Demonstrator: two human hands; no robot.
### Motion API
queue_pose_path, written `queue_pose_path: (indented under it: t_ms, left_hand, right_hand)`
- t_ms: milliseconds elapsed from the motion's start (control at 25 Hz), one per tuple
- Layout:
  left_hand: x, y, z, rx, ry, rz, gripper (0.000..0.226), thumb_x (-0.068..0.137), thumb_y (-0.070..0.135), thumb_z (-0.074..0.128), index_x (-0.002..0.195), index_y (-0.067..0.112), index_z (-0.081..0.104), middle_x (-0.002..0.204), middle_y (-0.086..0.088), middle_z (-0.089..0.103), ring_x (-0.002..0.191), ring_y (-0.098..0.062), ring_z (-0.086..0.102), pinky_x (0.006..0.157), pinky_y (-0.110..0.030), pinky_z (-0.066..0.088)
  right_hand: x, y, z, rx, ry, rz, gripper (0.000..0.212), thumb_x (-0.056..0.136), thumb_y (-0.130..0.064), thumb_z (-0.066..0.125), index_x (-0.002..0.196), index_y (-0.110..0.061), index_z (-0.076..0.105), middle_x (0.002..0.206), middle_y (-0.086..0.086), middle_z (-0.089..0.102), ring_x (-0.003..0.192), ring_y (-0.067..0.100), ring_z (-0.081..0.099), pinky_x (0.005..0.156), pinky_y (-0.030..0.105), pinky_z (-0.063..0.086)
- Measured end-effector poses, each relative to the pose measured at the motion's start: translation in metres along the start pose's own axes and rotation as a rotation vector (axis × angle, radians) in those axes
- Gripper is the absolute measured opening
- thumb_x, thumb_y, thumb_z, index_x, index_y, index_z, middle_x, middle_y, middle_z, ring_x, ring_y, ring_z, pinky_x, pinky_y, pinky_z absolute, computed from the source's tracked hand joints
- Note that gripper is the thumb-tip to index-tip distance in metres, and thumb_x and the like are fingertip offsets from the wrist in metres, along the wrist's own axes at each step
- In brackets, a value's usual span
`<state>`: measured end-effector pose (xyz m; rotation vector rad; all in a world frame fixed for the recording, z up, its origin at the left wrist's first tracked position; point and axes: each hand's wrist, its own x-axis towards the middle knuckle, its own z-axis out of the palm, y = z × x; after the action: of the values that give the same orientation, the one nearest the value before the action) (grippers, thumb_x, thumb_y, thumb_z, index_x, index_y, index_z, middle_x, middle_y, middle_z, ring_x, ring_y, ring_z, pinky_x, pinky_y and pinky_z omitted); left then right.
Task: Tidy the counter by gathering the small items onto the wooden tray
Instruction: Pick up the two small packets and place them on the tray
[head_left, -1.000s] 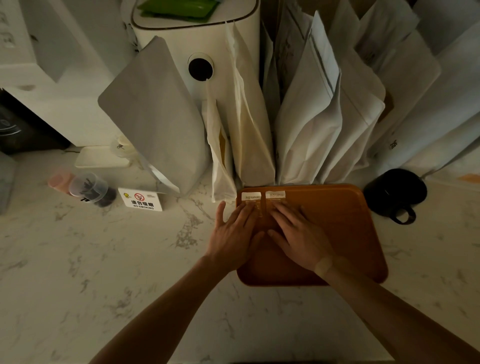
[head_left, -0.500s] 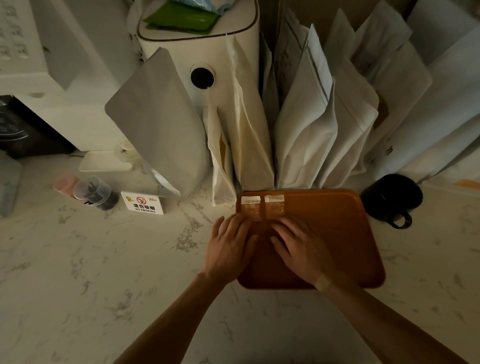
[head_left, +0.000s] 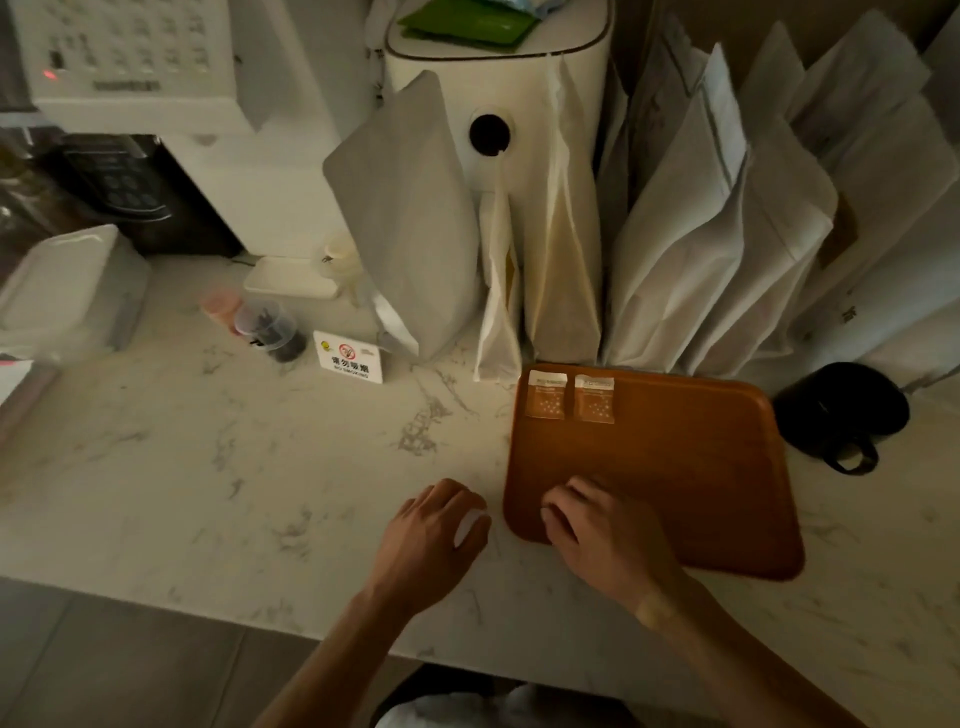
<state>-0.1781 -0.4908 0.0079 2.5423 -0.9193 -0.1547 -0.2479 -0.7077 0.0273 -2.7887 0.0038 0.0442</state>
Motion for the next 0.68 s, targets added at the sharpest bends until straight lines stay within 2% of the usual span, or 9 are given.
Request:
queue_pose_path:
  t_ms: [80, 200, 400, 480, 680]
  left_hand:
    - [-0.014, -0.01, -0.011, 0.047, -0.058, 0.001, 0.034, 0.094, 0.05, 0.04, 0.106, 0.029, 0.064, 0.106, 0.008, 0.064, 0.092, -0.012, 0.061, 0.074, -0.025, 0.046]
    - [-0.039, -0.03, -0.032, 0.08, -0.152, -0.014, 0.033, 0.093, 0.049, 0.04, 0.105, 0.031, 0.064, 0.106, 0.008, 0.064, 0.094, -0.013, 0.06, 0.074, -0.024, 0.043]
    - [-0.09, -0.082, -0.067, 0.141, -0.311, -0.064, 0.029, 0.091, 0.045, 0.042, 0.102, 0.029, 0.062, 0.103, 0.005, 0.064, 0.093, -0.016, 0.063, 0.079, -0.029, 0.048]
    - [-0.111, -0.108, -0.081, 0.219, -0.367, -0.059, 0.027, 0.091, 0.045, 0.043, 0.103, 0.028, 0.061, 0.105, 0.004, 0.063, 0.096, -0.017, 0.062, 0.083, -0.033, 0.047]
    - [-0.152, -0.172, -0.114, 0.369, -0.336, 0.006, 0.035, 0.093, 0.049, 0.043, 0.112, 0.024, 0.058, 0.11, 0.0, 0.06, 0.101, -0.02, 0.058, 0.085, -0.037, 0.044]
  right_hand:
    - [0.001, -0.016, 0.003, -0.022, -0.065, -0.043, 0.025, 0.099, -0.043, 0.04, 0.099, -0.03, 0.062, 0.095, -0.011, 0.061, 0.088, 0.008, 0.055, 0.062, 0.026, 0.049]
    - [0.002, -0.045, 0.009, -0.028, -0.133, -0.123, 0.025, 0.1, -0.042, 0.039, 0.098, -0.029, 0.061, 0.095, -0.009, 0.061, 0.084, 0.007, 0.053, 0.063, 0.025, 0.046]
    - [0.008, -0.111, 0.024, -0.11, -0.218, -0.237, 0.029, 0.099, -0.039, 0.035, 0.097, -0.024, 0.059, 0.099, -0.004, 0.062, 0.091, 0.017, 0.058, 0.071, 0.035, 0.046]
    - [0.013, -0.144, 0.032, -0.165, -0.268, -0.252, 0.029, 0.099, -0.038, 0.035, 0.099, -0.022, 0.059, 0.103, -0.001, 0.063, 0.095, 0.021, 0.059, 0.073, 0.034, 0.044]
    - [0.019, -0.228, 0.059, -0.186, -0.249, -0.247, 0.03, 0.099, -0.04, 0.035, 0.104, -0.023, 0.059, 0.106, -0.002, 0.063, 0.1, 0.021, 0.057, 0.077, 0.035, 0.043]
